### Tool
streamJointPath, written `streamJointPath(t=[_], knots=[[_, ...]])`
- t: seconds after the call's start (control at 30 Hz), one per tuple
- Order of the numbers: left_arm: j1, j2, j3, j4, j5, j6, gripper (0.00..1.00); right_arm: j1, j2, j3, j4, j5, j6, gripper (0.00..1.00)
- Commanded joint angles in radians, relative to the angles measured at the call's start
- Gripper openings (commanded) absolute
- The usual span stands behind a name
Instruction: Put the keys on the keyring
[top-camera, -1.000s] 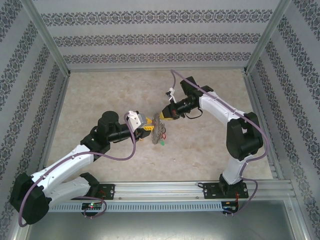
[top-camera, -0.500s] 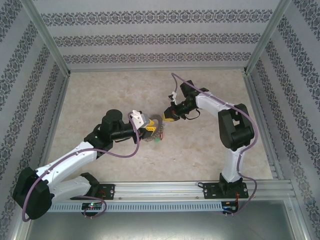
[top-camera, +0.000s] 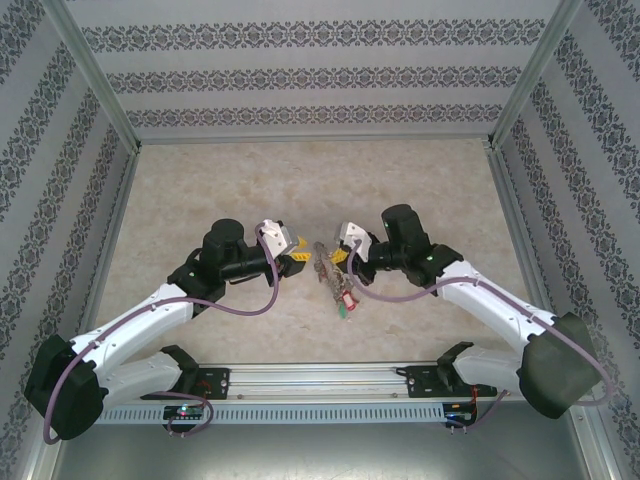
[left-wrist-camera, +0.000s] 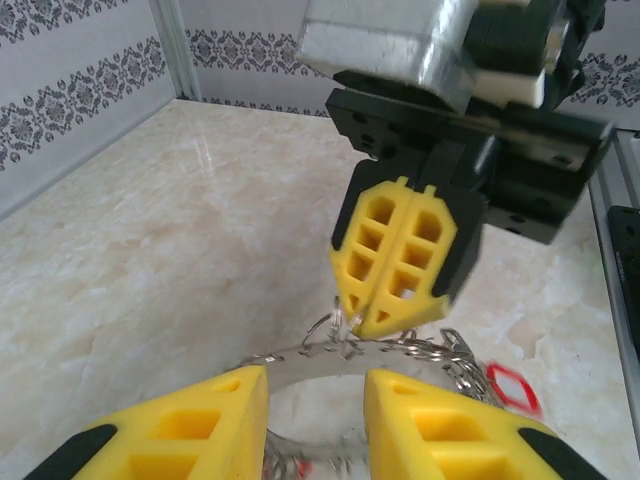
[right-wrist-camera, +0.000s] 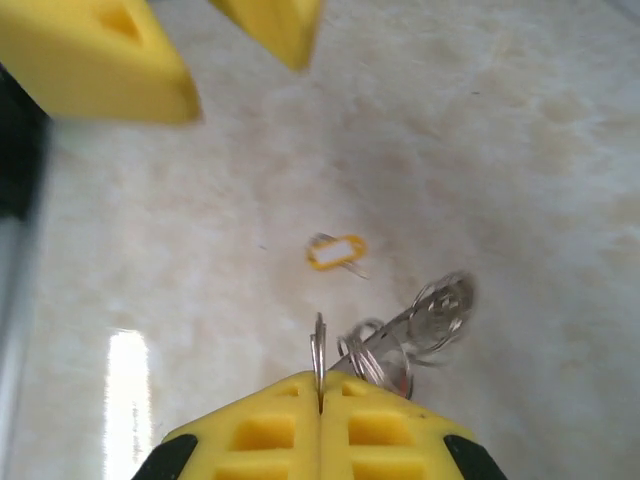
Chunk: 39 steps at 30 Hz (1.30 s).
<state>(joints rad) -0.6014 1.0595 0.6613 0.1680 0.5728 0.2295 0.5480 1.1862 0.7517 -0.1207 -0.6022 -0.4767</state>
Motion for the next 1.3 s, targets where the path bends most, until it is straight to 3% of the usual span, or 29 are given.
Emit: streamJointPath(t=[0.0, 0.27, 0.5, 0.77, 0.87, 0.97, 1.03, 1.27], knots=[[-0.008, -0.004, 0.029, 0.04, 0.041, 0.018, 0.34, -0.002, -0.043, -0.002, 0.216, 0.124, -0.135, 0.0], [-0.008, -0.009, 0.053, -0.003, 0.117, 0.031, 0.38, -0.088, -0.05, 0.011, 0.226, -0.157, 0.027, 0.0], [-0.009, -0.011, 0.064, -0.015, 0.093, 0.045, 0.4, -0.062, -0.069, -0.002, 0.205, -0.147, -0.06, 0.0], [-0.014, 0.029, 0.119, -0.037, 0.149, 0.06, 0.4, -0.061, -0.028, 0.059, 0.116, -0.268, -0.063, 0.0], [-0.017, 0.029, 0.121, -0.022, 0.046, 0.036, 0.43, -0.045, -0.028, 0.058, 0.086, -0.258, -0.114, 0.0], [-0.015, 0.024, 0.124, -0.03, -0.147, 0.008, 0.47, -0.04, -0.027, 0.062, 0.055, -0.268, -0.16, 0.0], [-0.014, 0.024, 0.136, -0.043, -0.198, -0.003, 0.53, -0.028, -0.023, 0.078, -0.015, -0.254, -0.219, 0.0], [-0.014, 0.153, 0.312, -0.308, 0.001, 0.059, 0.6, -0.01, -0.018, 0.085, -0.09, -0.219, -0.312, 0.0]])
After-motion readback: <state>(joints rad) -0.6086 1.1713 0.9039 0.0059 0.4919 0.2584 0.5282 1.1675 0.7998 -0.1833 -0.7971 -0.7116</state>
